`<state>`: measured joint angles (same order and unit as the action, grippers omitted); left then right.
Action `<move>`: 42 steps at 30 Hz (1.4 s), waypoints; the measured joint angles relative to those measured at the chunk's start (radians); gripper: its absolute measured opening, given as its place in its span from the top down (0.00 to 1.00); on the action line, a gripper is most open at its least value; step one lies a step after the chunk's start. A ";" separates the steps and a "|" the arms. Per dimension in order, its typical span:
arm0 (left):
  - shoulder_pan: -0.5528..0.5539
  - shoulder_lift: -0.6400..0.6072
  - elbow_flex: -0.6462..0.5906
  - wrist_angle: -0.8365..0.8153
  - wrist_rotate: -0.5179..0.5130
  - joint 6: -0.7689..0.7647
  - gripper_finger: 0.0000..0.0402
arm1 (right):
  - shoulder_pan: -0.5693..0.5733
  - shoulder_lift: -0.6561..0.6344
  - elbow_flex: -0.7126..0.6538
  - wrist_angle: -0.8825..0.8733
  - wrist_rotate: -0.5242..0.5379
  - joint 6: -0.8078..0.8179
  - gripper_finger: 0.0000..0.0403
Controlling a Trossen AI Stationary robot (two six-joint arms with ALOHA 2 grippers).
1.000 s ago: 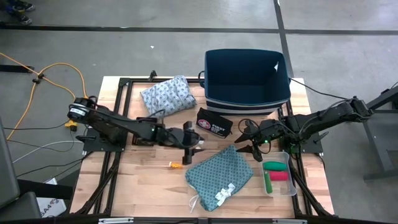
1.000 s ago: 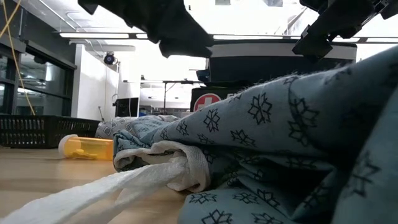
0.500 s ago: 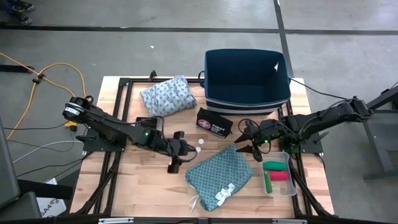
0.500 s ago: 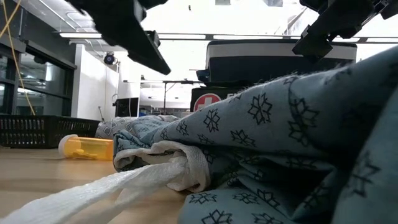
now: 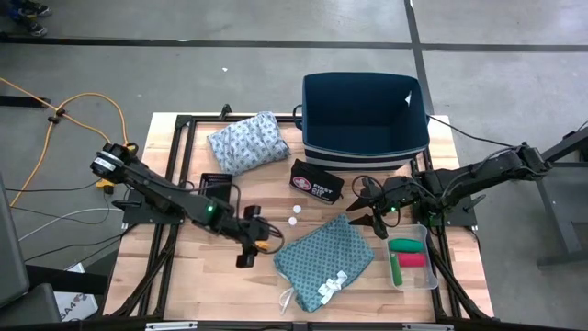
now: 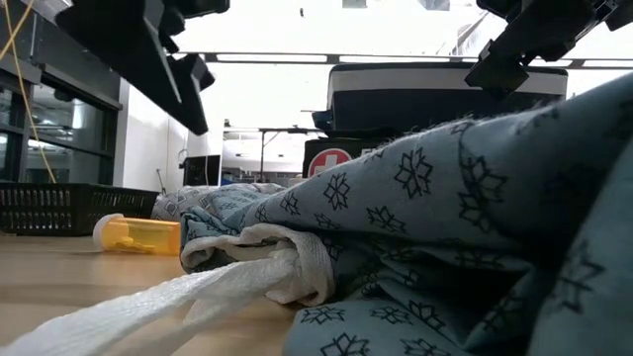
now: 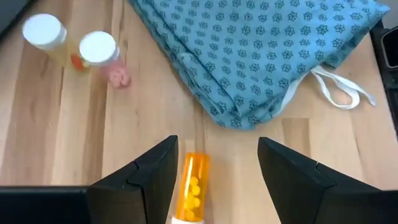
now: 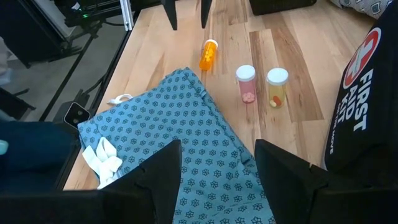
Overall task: Pick & place medical supplies in basket/bin
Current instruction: Put the orange pill bottle into the black bin
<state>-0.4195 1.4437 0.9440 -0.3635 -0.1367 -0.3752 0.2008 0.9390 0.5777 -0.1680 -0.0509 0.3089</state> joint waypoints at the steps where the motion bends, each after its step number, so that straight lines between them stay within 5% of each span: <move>1: -0.006 0.000 0.000 -0.004 0.000 -0.011 0.47 | 0.000 0.000 0.000 0.000 0.000 0.000 0.52; 42: -0.013 0.190 -0.013 -0.050 -0.005 -0.019 0.47 | 0.000 0.000 0.000 0.008 0.000 0.000 0.52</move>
<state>-0.4321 1.6333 0.9314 -0.4137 -0.1415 -0.3938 0.2006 0.9390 0.5781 -0.1600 -0.0509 0.3089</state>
